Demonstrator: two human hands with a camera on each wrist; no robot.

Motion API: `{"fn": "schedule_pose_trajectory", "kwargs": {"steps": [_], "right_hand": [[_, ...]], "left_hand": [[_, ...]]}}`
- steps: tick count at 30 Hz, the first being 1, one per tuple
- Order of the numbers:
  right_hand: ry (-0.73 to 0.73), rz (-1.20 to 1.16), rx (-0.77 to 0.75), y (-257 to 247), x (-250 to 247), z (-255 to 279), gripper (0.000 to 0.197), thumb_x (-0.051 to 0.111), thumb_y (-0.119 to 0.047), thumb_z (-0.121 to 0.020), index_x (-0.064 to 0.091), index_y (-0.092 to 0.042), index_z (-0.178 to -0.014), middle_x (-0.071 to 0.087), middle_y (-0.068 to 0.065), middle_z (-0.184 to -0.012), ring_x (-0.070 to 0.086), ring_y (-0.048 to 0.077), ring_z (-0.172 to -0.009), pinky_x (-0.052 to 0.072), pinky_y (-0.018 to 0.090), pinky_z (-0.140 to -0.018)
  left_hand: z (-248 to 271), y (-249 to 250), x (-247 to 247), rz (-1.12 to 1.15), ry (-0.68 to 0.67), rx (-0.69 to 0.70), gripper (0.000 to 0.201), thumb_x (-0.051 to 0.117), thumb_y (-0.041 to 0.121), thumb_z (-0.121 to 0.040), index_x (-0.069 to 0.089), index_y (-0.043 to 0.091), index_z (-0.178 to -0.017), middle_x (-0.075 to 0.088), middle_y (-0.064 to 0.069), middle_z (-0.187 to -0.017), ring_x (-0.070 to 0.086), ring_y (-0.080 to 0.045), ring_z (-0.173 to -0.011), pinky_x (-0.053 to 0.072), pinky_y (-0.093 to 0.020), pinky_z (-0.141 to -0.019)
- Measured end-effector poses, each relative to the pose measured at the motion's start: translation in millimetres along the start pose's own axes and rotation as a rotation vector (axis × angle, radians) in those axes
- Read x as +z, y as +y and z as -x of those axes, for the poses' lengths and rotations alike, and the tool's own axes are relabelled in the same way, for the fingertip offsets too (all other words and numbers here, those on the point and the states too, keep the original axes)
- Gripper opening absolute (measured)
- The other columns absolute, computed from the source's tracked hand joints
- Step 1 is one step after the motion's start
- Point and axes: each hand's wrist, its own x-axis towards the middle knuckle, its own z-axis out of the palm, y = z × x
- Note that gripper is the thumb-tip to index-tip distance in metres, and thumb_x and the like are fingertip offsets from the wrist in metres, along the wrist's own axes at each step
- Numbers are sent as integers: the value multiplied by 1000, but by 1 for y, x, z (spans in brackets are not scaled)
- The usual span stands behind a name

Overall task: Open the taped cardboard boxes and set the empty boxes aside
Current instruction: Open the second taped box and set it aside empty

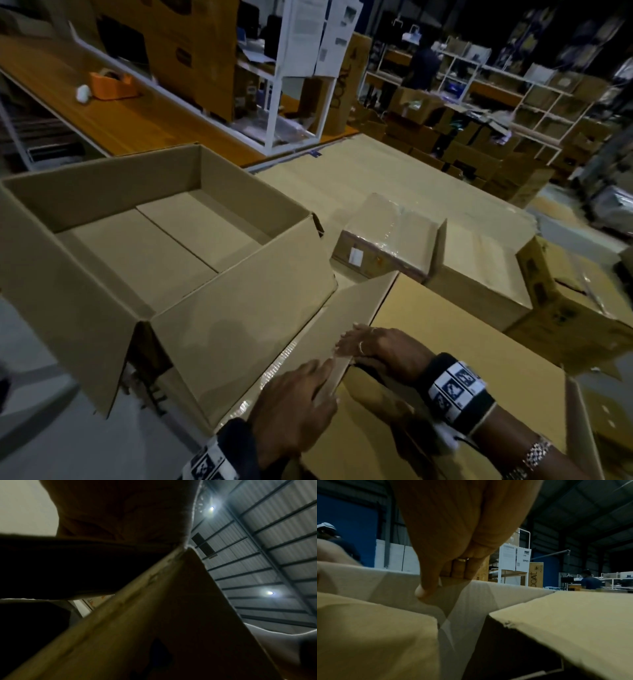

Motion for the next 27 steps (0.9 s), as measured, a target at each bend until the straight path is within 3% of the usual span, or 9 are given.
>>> {"fn": "schedule_pose_trajectory", "kwargs": {"steps": [3, 7, 9, 11, 13, 19, 22, 25, 27], "right_hand": [[-94, -18, 93, 22, -14, -7, 43, 43, -43, -105, 67, -21, -133, 59, -4, -145, 53, 14, -134, 39, 32, -116], [-92, 20, 321, 67, -31, -8, 86, 23, -84, -89, 71, -20, -120, 63, -5, -139, 59, 18, -126, 49, 42, -103], [-78, -6, 382, 76, -34, -11, 69, 40, -74, -92, 71, -20, -123, 64, -4, -139, 60, 18, -126, 48, 40, -105], [-51, 2, 384, 74, -34, -14, 40, 60, -45, -97, 70, -21, -128, 63, -3, -140, 59, 17, -128, 45, 37, -110], [-43, -28, 383, 68, -34, -16, 34, 65, -31, -97, 69, -21, -130, 62, -2, -141, 57, 17, -130, 43, 32, -112], [55, -142, 502, 28, -44, 12, 40, 65, -16, -98, 63, -17, -138, 57, 1, -147, 54, 19, -134, 41, 32, -114], [103, -243, 632, -11, -45, 55, 47, 72, -25, -93, 62, -23, -139, 61, -8, -141, 57, 6, -127, 43, 24, -109], [52, -439, 764, -43, -33, 110, 46, 67, -46, -94, 66, -24, -134, 70, -10, -125, 65, 1, -107, 52, 24, -92], [-26, -480, 918, -56, -20, 138, 38, 62, -65, -90, 71, -41, -117, 70, -8, -124, 63, 6, -109, 51, 30, -94]], "left_hand": [[-12, 2, -12, -19, -58, 15, 70, 39, 54, -98, 15, 35, -160, 26, 5, -166, 35, -19, -146, 30, -32, -116], [-29, 2, -14, -4, -103, 17, 68, 37, 51, -101, 6, 38, -161, 14, 5, -169, 19, -15, -153, 21, -33, -122], [-31, 1, -9, 1, -76, 24, 69, 29, 56, -97, 4, 42, -160, 13, 8, -169, 16, -9, -154, 21, -30, -122], [-32, -3, 0, -18, -52, 45, 76, 10, 65, -85, 2, 45, -158, 12, 11, -169, 16, -7, -154, 22, -29, -121], [-30, -9, 7, -20, 3, 58, 79, -1, 67, -79, 0, 49, -156, 17, 14, -168, 20, -5, -153, 25, -29, -120], [-23, 4, -21, 10, -61, 133, 61, 27, 58, -103, 4, 47, -159, 9, 17, -168, 11, -7, -154, 14, -31, -123], [-27, 6, -33, 36, -87, 144, 68, 35, 66, -99, 11, 46, -159, 10, 15, -168, 13, -8, -153, 11, -28, -122], [-38, 4, -33, 114, -126, 192, 72, 40, 71, -95, 20, 44, -158, 16, 17, -167, 16, -7, -152, 13, -30, -125], [-46, 9, -32, 128, -137, 283, 74, 40, 75, -91, 28, 41, -156, 25, 14, -164, 24, -9, -150, 21, -33, -124]]}}
